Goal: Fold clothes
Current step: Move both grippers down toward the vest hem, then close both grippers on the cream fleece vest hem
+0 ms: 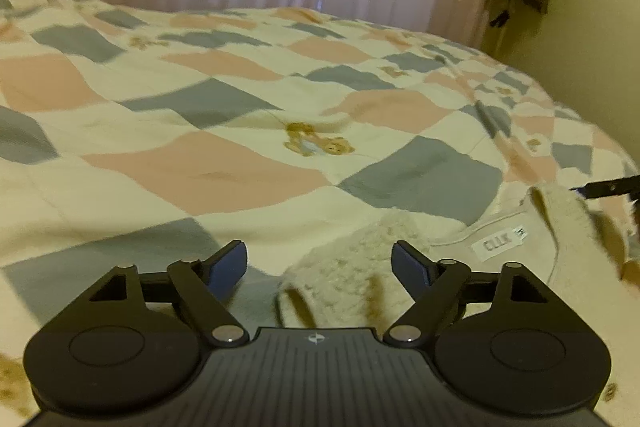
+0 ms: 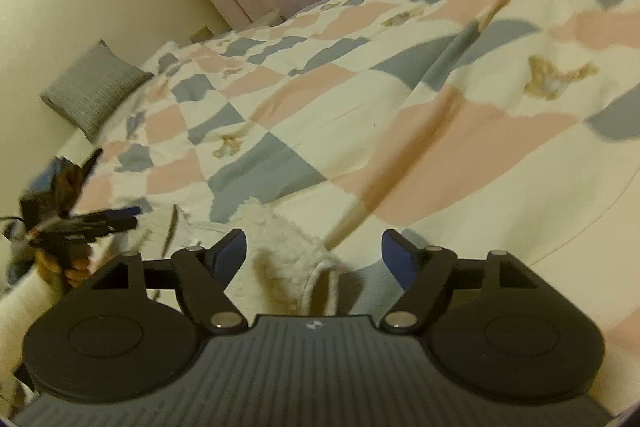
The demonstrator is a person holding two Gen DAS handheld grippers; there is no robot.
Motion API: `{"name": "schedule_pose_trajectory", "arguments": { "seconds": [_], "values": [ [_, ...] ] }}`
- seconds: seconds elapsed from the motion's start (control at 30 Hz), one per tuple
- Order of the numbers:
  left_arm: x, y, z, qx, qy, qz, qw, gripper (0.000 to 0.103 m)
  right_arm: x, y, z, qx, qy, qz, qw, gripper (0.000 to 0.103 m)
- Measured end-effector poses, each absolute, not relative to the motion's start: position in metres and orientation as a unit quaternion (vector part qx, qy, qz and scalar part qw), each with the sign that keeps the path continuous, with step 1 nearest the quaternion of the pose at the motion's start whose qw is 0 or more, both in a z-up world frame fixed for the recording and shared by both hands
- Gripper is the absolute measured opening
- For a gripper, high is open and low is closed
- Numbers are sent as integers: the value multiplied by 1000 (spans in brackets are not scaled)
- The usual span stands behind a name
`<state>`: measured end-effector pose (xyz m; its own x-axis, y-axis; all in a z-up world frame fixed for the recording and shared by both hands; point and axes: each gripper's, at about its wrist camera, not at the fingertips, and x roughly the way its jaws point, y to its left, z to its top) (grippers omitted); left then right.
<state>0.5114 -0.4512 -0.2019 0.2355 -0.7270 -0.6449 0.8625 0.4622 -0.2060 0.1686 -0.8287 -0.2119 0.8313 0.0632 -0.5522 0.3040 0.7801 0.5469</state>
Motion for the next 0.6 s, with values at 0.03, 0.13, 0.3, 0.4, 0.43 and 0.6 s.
{"name": "schedule_pose_trajectory", "arguments": {
  "seconds": [0.03, 0.13, 0.3, 0.4, 0.43, 0.6],
  "values": [
    [513, -453, -205, 91, 356, -516, 774, 87, 170, -830, -216, 332, 284, -63, 898, 72],
    [514, -459, -214, 90, 370, -528, 759, 87, 175, -832, -227, 346, 289, -58, 891, 72],
    [507, -462, -227, 106, 362, -547, 747, 62, 182, -833, -236, 364, 281, -54, 886, 59],
    [503, -460, -226, 104, 355, -565, 737, 26, 182, -829, -232, 367, 275, -33, 888, 15],
    [502, -458, -223, 101, 351, -572, 735, 18, 180, -824, -228, 351, 275, -38, 895, 13],
    [491, -429, -196, 77, 316, -586, 742, 18, 154, -796, -190, 305, 238, -38, 921, 12]
  ]
}}
